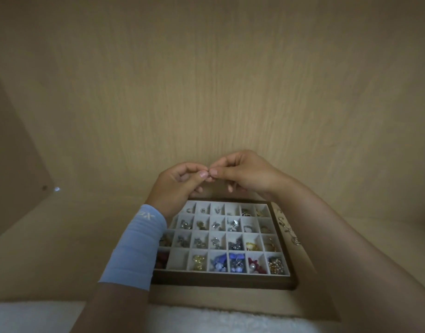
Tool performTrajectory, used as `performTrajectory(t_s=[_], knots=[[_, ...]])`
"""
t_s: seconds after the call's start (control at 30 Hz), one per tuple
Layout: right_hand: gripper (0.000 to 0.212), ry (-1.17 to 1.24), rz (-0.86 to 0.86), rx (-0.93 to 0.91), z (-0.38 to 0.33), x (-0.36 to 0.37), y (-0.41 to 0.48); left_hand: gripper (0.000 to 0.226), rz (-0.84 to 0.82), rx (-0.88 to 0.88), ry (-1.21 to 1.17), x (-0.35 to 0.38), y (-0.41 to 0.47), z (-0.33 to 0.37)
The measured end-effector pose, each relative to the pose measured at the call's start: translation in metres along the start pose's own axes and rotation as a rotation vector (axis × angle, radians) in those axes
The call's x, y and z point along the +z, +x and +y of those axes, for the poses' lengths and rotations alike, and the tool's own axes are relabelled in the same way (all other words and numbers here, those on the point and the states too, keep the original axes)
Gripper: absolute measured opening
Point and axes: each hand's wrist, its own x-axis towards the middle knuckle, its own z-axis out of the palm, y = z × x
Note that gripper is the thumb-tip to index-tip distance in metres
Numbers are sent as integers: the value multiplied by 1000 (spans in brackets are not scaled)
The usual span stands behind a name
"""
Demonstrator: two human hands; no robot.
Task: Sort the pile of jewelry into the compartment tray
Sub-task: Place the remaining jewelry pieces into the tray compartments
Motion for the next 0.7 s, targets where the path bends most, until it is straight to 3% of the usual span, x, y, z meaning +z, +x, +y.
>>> performTrajectory(t_s=[0.27,0.53,0.7], knots=[[9,3,79,-70,22,1,-3,7,43,12,64,11,-2,-3],[10,-235,107,-84,37,-3,-10,8,-24,28,233,17,0,-14],[9,-444,153,-66,36,-10,-13,19,-58,75,612,9,3,-23]])
